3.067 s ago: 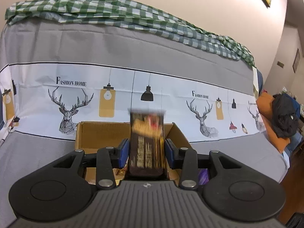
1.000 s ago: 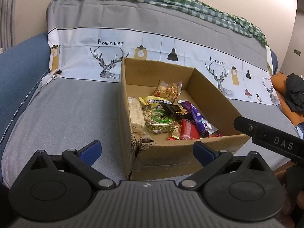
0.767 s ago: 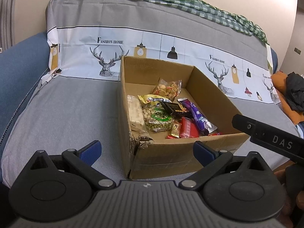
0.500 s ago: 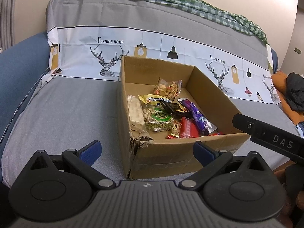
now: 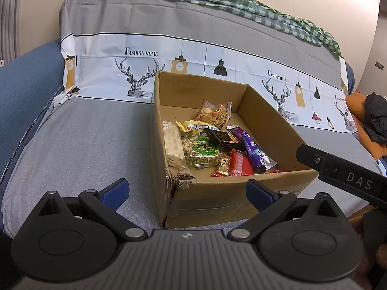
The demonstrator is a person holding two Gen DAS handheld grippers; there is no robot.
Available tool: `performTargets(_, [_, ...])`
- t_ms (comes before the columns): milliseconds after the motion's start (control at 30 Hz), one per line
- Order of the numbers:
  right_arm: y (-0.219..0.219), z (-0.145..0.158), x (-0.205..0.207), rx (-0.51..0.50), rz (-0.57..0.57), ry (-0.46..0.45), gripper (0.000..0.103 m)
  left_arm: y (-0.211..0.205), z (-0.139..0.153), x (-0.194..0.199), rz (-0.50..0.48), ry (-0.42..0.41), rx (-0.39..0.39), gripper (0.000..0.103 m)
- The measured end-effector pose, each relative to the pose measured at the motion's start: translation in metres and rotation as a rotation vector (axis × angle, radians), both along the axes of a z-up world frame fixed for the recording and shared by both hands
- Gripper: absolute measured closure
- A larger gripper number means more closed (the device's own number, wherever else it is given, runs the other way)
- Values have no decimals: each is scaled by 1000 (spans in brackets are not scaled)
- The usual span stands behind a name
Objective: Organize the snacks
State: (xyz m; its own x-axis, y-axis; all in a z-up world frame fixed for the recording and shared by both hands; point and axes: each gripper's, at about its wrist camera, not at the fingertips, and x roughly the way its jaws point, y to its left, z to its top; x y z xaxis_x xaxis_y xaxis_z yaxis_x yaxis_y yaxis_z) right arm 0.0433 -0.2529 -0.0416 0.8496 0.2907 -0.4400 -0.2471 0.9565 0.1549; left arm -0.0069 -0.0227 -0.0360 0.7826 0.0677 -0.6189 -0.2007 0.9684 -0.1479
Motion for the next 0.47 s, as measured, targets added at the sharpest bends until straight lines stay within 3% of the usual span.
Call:
performTargets(300, [-1,2,0,6,1,-2,1,-1,-3,4,-3,18,-4,1])
performTargets(400, [-3,3,1,14,0,-1,1,-7,-2,1,-30,-33,53,1])
performTargets(467, [-5,4,3,23,-1,-1,1,-8,-1,0,-50,-59,43,1])
